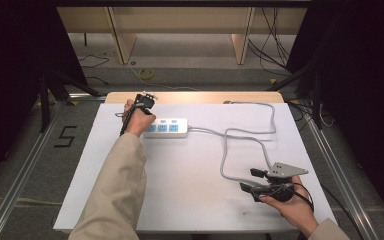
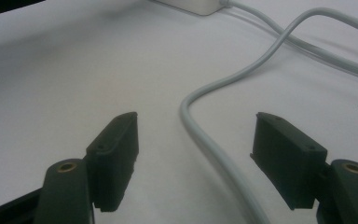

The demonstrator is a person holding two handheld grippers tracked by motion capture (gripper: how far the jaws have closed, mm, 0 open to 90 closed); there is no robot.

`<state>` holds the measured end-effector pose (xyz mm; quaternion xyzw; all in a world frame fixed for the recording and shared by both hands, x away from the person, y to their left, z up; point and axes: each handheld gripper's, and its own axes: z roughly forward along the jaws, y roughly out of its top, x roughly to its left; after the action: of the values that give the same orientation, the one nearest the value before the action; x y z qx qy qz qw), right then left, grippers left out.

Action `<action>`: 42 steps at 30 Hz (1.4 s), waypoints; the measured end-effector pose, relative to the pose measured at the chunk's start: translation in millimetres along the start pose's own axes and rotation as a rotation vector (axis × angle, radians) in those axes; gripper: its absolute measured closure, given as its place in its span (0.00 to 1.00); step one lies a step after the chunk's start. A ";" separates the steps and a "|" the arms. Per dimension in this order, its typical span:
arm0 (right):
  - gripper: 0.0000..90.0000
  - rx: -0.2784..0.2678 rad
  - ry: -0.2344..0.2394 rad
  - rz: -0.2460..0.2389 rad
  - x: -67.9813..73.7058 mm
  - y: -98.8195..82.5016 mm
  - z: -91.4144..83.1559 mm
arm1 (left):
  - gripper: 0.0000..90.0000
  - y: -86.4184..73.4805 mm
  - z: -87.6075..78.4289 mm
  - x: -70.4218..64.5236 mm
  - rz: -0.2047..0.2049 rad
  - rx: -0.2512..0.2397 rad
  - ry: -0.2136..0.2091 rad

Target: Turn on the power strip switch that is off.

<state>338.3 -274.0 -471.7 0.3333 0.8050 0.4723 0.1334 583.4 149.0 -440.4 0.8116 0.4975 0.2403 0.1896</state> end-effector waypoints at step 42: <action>0.36 0.005 -0.008 -0.008 0.0 0.6 -0.3 | 0.75 -20.7 -36.1 10.6 -0.041 -0.050 -0.044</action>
<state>338.3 -274.0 -471.1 0.3323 0.8069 0.4686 0.1375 551.8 169.9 -420.3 0.8013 0.5036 0.2309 0.2256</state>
